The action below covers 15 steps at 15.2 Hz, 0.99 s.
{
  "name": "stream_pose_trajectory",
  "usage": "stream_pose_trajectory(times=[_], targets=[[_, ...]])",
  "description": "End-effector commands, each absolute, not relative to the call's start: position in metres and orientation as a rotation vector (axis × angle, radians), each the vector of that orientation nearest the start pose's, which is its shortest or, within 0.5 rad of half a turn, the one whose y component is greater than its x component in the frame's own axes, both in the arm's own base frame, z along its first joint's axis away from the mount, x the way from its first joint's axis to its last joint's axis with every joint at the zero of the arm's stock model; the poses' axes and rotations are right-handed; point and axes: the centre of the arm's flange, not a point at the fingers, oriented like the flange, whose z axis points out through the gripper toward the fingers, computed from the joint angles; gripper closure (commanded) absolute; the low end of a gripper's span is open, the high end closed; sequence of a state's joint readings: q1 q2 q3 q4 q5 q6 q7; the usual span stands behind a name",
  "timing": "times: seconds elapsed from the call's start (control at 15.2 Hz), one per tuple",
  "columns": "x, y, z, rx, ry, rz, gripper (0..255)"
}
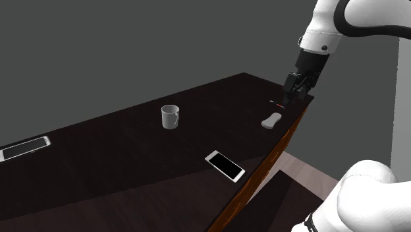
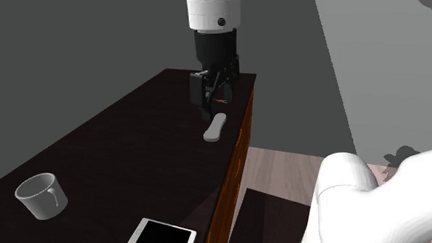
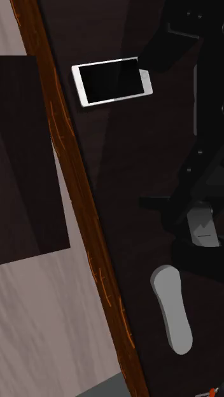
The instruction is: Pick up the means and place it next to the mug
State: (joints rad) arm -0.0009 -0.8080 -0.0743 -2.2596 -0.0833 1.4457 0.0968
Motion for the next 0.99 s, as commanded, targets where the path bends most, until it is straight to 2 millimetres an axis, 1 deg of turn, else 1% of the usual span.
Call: stream_pose_trajectory(times=[0.0,0.46,0.92], targets=[[0.286,-0.041,0.630,-3.161,0.252,0.011,0],[0.347,-0.092,0.582,-3.103,0.609,0.007,0],[0.396,-0.155,0.534,-3.004,0.957,0.004,0]])
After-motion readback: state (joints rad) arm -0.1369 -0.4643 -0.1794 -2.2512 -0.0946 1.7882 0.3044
